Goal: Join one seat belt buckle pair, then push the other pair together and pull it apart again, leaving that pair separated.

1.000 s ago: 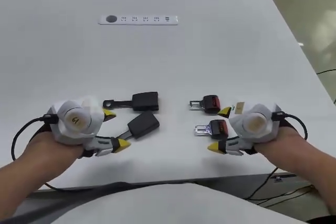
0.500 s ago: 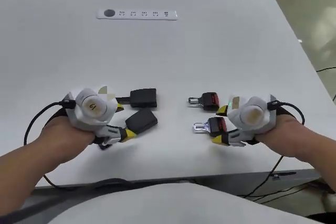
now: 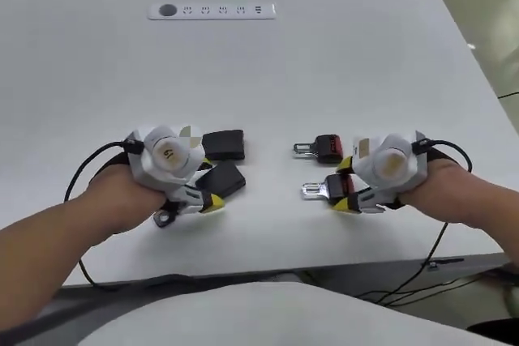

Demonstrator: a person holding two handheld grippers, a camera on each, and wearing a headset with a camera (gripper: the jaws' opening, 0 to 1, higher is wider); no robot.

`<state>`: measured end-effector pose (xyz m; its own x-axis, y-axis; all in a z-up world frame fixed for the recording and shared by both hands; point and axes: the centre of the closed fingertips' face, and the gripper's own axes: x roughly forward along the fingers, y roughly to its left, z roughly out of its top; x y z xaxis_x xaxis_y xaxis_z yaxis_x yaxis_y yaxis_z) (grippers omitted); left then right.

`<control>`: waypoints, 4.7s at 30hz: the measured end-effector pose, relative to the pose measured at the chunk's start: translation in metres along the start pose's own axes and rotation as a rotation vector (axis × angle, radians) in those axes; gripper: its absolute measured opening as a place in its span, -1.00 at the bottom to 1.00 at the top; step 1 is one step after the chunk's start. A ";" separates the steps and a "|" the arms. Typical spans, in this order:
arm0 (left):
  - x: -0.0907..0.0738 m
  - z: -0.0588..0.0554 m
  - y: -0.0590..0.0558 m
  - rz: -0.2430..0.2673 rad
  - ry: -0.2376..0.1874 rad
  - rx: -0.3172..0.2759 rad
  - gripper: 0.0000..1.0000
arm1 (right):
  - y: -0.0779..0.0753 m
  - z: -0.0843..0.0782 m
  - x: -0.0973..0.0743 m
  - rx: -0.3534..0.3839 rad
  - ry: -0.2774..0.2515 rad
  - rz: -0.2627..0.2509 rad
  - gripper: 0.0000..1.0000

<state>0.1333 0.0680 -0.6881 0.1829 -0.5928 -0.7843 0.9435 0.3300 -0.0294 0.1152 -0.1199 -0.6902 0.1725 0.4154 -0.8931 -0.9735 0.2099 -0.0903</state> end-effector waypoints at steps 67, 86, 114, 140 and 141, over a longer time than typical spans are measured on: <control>0.012 -0.003 -0.009 -0.132 0.093 0.193 -0.33 | 0.009 0.084 0.048 0.007 -0.043 0.046 -0.35; 0.014 -0.004 -0.008 -0.149 0.109 0.221 -0.33 | 0.015 0.096 0.059 -0.066 -0.034 0.077 -0.36; 0.012 0.002 -0.011 -0.182 0.120 0.265 -0.35 | 0.021 0.118 0.065 -0.107 -0.076 0.146 -0.40; 0.010 0.000 -0.013 -0.164 0.114 0.243 -0.36 | 0.019 0.111 0.059 -0.122 -0.073 0.144 -0.42; 0.011 -0.003 -0.011 -0.165 0.111 0.241 -0.37 | 0.019 0.110 0.059 -0.122 -0.072 0.143 -0.42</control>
<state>0.1240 0.0598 -0.6979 0.0030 -0.5354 -0.8446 0.9987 0.0441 -0.0244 0.1239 0.0065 -0.6964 0.0368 0.4965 -0.8673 -0.9991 0.0368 -0.0213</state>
